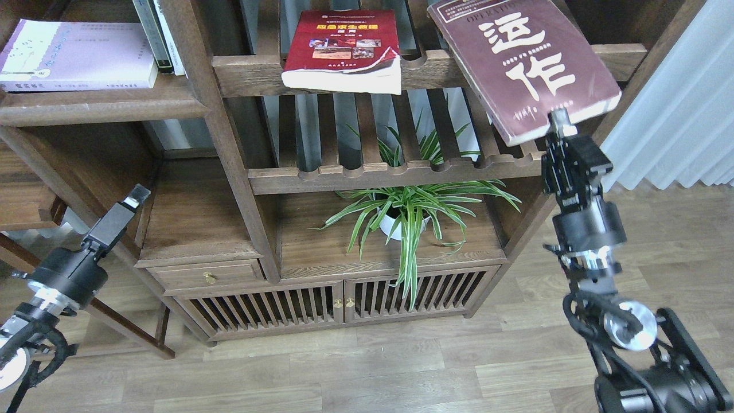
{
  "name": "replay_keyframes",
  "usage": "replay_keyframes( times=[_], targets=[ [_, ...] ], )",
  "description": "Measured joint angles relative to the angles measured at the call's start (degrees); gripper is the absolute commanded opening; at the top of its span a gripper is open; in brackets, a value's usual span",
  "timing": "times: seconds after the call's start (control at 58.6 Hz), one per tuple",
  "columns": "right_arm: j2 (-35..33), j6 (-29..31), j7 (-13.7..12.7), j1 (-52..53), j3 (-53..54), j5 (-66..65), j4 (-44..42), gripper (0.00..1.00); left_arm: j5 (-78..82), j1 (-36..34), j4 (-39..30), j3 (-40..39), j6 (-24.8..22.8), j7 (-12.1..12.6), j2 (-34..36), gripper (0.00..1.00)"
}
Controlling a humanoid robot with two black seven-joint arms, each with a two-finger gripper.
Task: Organize books on shelf
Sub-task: 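Hold the maroon book low between both grippers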
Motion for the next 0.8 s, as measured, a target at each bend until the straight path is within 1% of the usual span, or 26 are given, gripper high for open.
replay_keyframes(
  times=[0.068,0.137,0.222,0.239,0.29,0.376,0.478,0.581,0.683,0.802],
  targets=[
    [-0.2,0.0,-0.3,-5.8,-2.5,-0.2,0.5,0.00,-2.9,0.2,1.0,2.8,0.0,0.0,-0.7,0.91],
    [0.6,0.0,-1.6,-10.0,-4.0,-0.6,0.6,0.00,-5.0,1.0,1.5,6.3,0.0,0.0,-1.2,0.91],
    [2.4,-0.1,-3.7,-14.9,-4.9,-0.9,0.7,0.00,-6.8,3.5,1.8,12.1,0.0,-0.1,-2.5,0.91],
    [3.0,-0.1,-4.3,-16.7,-5.5,-0.9,0.7,0.00,-7.7,4.7,2.1,15.1,0.0,-0.1,-3.8,0.89],
    [3.1,-0.1,-4.6,-17.5,-6.2,-0.9,0.4,0.00,-8.4,5.3,2.4,17.0,0.0,-0.2,-4.7,0.89],
    [2.3,-0.1,-4.7,-17.5,-9.6,-0.6,-1.6,0.00,-10.5,6.5,2.7,21.5,0.0,-0.3,-7.5,0.89],
    [1.3,-0.1,-4.8,-14.4,-14.2,-0.4,-4.8,0.00,-14.1,8.2,1.2,27.4,0.0,-0.6,-9.9,0.89],
    [0.9,-0.1,-4.8,-10.3,-17.7,0.0,-7.3,0.00,-19.5,8.9,0.2,33.6,0.0,-2.6,-10.5,0.90],
    [1.1,-0.1,-4.9,-7.7,-20.8,0.3,-9.1,0.00,-23.1,9.0,-0.4,37.4,0.0,-4.6,-10.6,0.91],
    [2.0,0.0,-5.4,-6.9,-22.6,0.3,-9.9,0.00,-24.1,9.2,-0.7,39.7,0.0,-5.2,-10.7,0.91]
  ],
)
